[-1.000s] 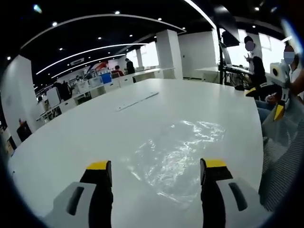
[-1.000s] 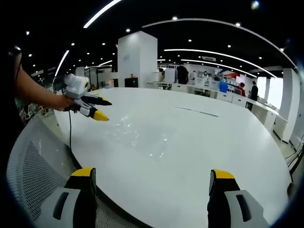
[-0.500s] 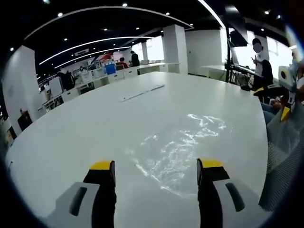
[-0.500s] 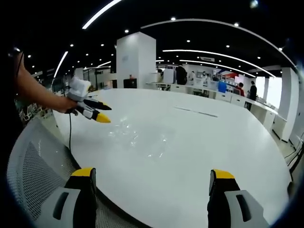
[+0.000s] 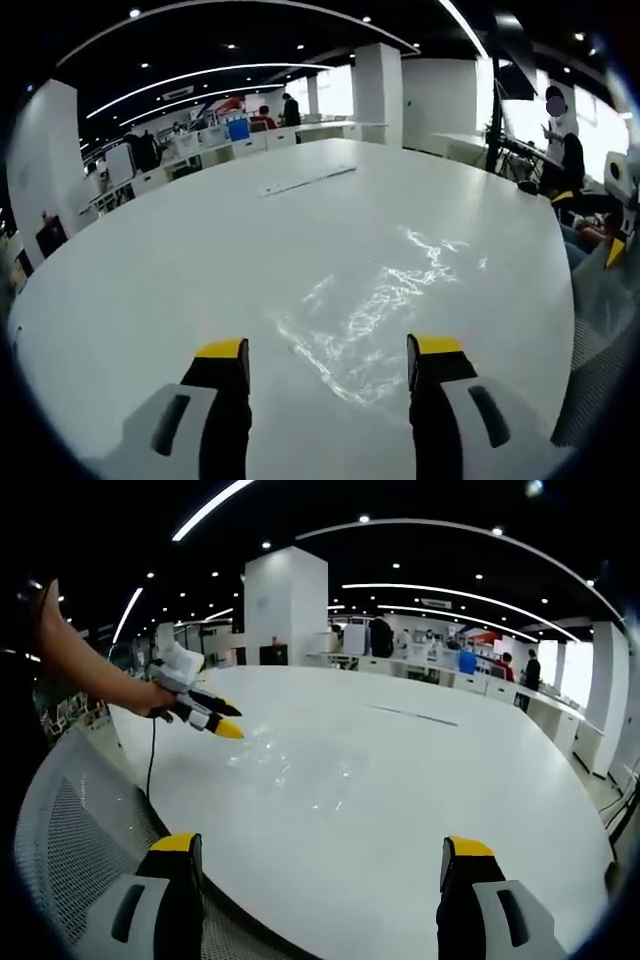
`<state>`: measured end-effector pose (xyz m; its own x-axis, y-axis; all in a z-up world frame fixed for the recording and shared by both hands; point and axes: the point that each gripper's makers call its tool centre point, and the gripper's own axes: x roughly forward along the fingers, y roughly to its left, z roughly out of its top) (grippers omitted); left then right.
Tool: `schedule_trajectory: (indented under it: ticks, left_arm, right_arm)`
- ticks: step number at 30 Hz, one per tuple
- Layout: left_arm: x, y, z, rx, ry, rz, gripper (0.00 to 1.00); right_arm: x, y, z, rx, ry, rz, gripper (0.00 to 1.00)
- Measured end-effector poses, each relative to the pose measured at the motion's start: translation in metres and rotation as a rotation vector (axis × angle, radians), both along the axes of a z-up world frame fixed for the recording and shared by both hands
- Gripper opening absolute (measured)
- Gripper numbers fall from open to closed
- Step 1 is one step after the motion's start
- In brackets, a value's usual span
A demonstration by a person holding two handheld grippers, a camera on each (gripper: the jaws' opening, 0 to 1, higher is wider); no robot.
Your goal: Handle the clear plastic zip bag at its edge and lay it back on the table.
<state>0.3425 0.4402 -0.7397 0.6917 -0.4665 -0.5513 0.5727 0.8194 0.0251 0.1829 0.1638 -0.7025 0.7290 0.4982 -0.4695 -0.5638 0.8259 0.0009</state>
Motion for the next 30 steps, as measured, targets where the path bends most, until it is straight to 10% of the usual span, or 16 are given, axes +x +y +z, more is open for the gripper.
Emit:
schedule_trajectory:
  ticks: [30]
  left_arm:
    - [0.004, 0.011, -0.031, 0.032, 0.080, 0.045, 0.42]
  right_arm:
    - [-0.002, 0.000, -0.002, -0.008, 0.019, -0.002, 0.99]
